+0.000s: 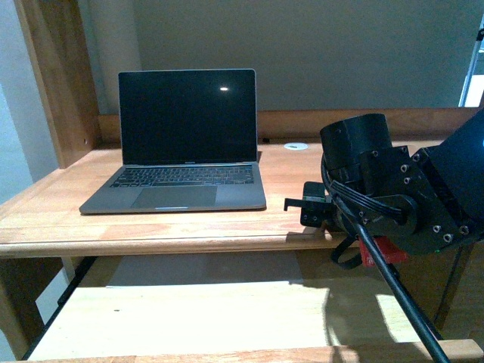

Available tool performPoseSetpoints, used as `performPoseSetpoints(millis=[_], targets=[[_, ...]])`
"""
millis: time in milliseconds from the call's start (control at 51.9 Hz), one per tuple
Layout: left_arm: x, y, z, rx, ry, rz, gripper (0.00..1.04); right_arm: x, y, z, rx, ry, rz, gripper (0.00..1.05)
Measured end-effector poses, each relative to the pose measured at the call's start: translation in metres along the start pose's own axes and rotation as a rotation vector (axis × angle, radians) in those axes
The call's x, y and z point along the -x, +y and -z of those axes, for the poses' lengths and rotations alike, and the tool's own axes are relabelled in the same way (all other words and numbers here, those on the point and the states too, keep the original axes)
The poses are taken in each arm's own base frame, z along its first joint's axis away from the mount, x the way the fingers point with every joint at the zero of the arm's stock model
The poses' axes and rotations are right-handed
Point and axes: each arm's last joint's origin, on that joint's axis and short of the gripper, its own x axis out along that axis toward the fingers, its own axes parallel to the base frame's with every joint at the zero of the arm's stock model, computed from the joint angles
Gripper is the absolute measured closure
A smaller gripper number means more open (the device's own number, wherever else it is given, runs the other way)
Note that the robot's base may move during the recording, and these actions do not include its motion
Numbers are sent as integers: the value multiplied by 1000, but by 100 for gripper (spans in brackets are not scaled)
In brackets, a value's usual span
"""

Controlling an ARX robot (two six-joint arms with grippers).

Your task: Place mouse

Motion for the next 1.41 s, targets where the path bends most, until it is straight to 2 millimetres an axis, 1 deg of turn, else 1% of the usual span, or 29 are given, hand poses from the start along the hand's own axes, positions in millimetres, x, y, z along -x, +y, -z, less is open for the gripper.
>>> performPoseSetpoints(millis=[193,771,983,1060,1156,1291,1407], targets=[[0,0,0,0,0,0,7,0,0,1,9,19,15,42],[0,0,0,0,0,0,7,-1,0,-2,-12,-6,-2,42],[0,0,0,0,0,1,7,-1,-1,0,-18,16,12,42],[0,0,0,0,0,0,7,-7,1,-2,-26,15,13,42],[0,0,0,0,0,0,7,-19,5,-8,-42,5,9,42],[0,0,0,0,0,0,7,-29,3,-14,-46,21,23,42],[0,0,0,0,0,0,7,-42,5,-20,-48,32,24,42]])
